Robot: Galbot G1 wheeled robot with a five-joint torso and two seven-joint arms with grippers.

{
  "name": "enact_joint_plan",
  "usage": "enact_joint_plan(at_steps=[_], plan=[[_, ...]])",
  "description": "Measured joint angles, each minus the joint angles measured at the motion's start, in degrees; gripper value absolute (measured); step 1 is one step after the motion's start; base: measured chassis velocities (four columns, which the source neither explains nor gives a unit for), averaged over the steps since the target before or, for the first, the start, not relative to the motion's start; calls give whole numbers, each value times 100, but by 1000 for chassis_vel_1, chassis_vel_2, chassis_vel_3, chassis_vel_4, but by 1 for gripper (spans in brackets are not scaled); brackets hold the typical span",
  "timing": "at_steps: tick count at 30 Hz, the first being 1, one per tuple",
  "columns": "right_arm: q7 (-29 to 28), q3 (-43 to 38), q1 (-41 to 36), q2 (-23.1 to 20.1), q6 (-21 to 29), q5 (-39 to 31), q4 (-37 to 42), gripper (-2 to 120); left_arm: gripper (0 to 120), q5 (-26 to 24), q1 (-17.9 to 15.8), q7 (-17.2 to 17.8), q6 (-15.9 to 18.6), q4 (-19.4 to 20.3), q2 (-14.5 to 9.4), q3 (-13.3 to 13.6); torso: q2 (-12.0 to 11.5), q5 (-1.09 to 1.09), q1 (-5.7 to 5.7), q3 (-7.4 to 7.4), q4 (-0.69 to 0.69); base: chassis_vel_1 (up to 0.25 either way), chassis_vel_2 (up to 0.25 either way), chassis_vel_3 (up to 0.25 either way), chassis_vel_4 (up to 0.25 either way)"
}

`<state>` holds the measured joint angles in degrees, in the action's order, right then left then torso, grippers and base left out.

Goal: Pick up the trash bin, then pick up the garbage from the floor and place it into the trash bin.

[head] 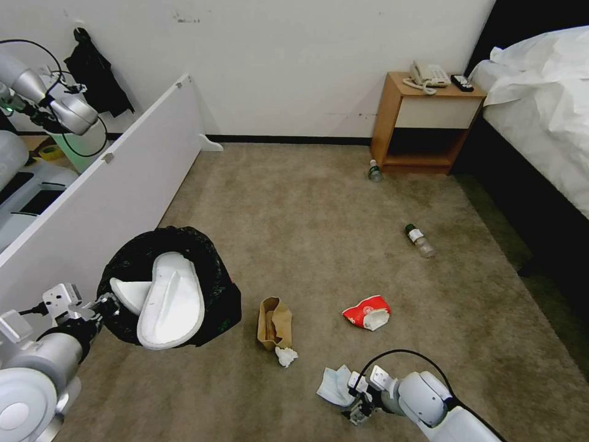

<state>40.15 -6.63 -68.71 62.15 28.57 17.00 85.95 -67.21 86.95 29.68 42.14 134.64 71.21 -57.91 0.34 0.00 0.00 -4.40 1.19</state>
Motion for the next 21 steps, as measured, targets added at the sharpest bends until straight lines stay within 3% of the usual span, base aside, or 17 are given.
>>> enact_joint_plan(at_steps=[7, 9, 19, 21], plan=[[0, -18, 33, -16, -37, -32, 2, 64, 1, 0, -1, 0, 0, -2, -2, -3, 0, -1, 0, 0, 1, 0, 0, 0, 0], [-16, -29, 68, -23, -69, -60, 1, 51, 1, 0, -9, 0, 0, -14, -2, 10, 0, 0, 0, 0, -1, 0, 0, 0, 0], [-38, -50, 72, -6, -128, -69, -7, 25, 1, 3, -12, 0, 0, -22, -12, 18, 0, 1, 0, 0, 0, 0, 0, 0, 0], [-39, -62, 64, -4, -148, -59, -11, 10, 1, 2, -10, -2, 0, -22, -30, 11, 0, 0, 0, 0, 0, 0, 0, 0, 0]])
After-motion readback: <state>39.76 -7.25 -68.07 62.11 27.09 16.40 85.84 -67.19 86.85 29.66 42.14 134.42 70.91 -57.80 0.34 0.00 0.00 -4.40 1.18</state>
